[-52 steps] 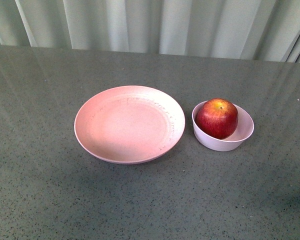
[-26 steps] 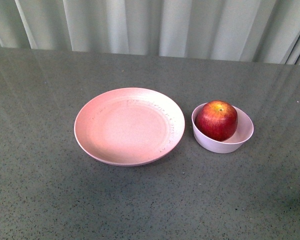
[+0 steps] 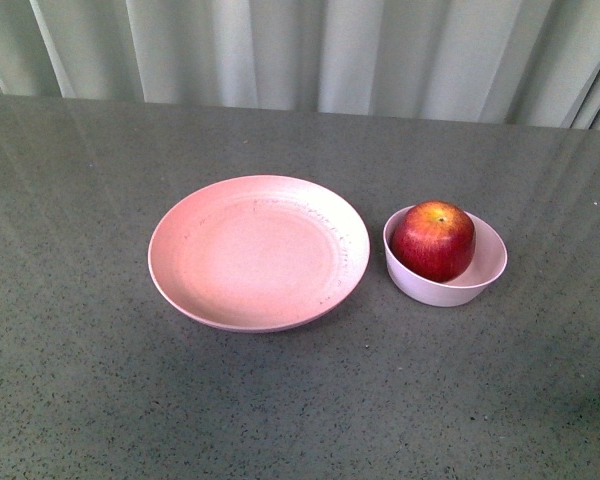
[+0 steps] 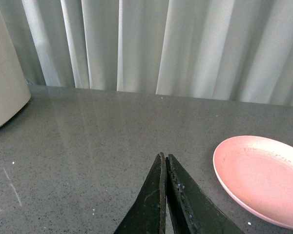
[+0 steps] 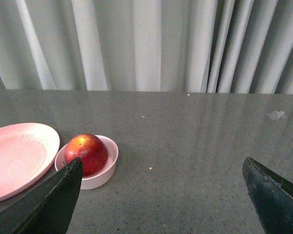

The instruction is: Move apple from plate to bowl

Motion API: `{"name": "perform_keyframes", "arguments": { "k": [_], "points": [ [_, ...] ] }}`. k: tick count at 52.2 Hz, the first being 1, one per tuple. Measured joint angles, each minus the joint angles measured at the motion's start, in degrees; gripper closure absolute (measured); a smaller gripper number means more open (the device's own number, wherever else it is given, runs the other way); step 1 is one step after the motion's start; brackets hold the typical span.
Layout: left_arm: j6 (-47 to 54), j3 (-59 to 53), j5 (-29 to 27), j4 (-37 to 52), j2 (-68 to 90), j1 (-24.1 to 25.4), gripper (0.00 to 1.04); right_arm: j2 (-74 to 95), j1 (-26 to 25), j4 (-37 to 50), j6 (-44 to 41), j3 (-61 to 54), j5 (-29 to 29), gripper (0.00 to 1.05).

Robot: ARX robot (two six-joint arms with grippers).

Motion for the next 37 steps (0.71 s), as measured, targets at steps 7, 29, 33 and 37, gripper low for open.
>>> {"name": "perform_keyframes", "arguments": {
  "k": [7,29,33,37],
  "points": [
    [0.00,0.00,0.02,-2.71,-2.73,0.00,1.03,0.00,0.00,0.00,0.00,0.00,0.00,0.09],
    [0.00,0.02,0.02,-16.06,-15.34,0.00,1.03,0.00,0.00,0.00,0.00,0.00,0.00,0.09],
    [0.02,0.02,0.02,-16.46,-15.41,0.04,1.03,0.00,0.00,0.00,0.00,0.00,-0.02,0.09],
    [0.02,0.02,0.02,-16.46,-15.47,0.04,1.03,0.00,0.00,0.00,0.00,0.00,-0.04,0.09]
  ]
}}
